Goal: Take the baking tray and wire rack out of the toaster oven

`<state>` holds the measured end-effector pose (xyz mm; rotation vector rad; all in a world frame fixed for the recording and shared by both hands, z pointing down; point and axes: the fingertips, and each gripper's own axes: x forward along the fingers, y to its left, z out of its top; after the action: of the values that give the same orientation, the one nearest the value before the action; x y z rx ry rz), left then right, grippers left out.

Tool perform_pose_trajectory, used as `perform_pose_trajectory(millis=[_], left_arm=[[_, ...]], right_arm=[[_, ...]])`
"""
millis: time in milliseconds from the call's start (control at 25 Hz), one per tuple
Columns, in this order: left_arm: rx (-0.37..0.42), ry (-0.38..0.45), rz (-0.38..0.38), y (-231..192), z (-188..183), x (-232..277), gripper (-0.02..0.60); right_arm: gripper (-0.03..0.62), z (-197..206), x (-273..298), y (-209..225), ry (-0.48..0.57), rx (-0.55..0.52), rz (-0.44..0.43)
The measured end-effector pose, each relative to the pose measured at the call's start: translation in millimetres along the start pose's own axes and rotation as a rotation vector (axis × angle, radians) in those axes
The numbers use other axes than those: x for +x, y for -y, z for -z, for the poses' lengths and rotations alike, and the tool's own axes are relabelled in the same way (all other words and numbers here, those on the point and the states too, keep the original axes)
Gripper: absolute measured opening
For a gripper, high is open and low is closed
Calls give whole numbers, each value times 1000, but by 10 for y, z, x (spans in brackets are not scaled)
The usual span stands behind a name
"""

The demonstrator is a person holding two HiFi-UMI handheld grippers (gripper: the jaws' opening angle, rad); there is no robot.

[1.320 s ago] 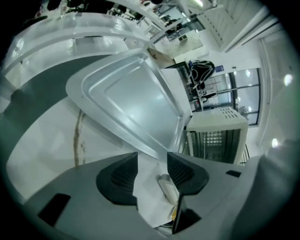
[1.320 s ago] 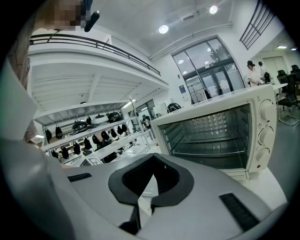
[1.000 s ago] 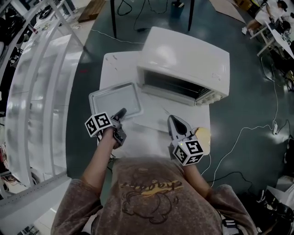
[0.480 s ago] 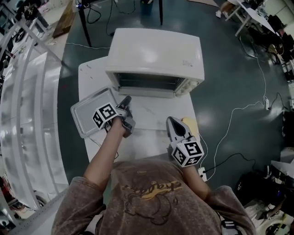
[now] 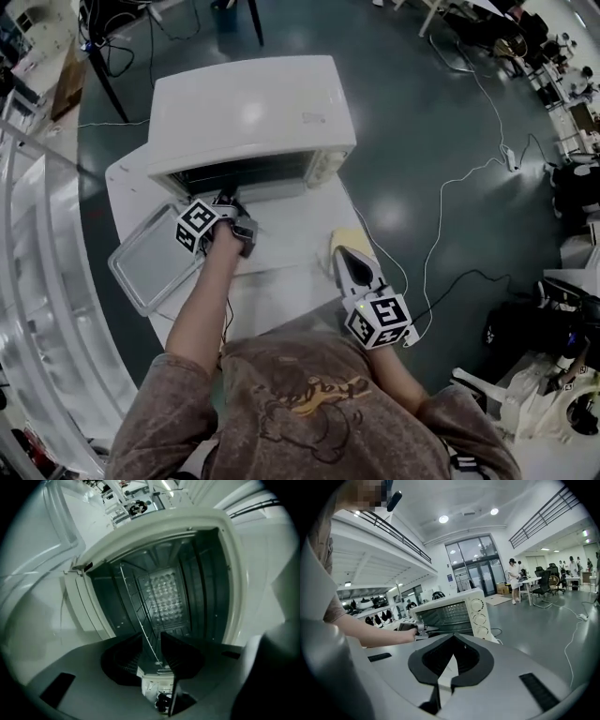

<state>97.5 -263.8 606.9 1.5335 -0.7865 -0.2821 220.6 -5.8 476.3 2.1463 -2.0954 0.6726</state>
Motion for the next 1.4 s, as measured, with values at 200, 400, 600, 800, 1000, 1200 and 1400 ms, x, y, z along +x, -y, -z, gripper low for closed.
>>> perform_pose_trajectory(millis=[200, 400, 600, 800, 1000, 1200, 1400], left_arm=[[-4, 27, 13, -42, -1, 283, 103], [-13, 31, 19, -73, -9, 509, 104], [-53, 29, 25, -100, -7, 656, 74], [-61, 26, 57, -75, -3, 648, 23], [-82, 11, 71, -79, 83, 527, 18], [-86, 13, 83, -82, 132, 434, 15], [-97, 24, 100, -89, 144, 401, 13]], right_arm=[[-6, 35, -114, 132, -8, 8, 48], [-6, 54, -178, 188, -13, 12, 79], [-6, 73, -213, 242, -23, 15, 96], [-5, 79, -173, 232, -26, 13, 85], [-6, 80, -121, 162, -28, 9, 58], [-6, 75, -86, 120, -33, -1, 36], [-6, 70, -134, 105, -33, -8, 27]])
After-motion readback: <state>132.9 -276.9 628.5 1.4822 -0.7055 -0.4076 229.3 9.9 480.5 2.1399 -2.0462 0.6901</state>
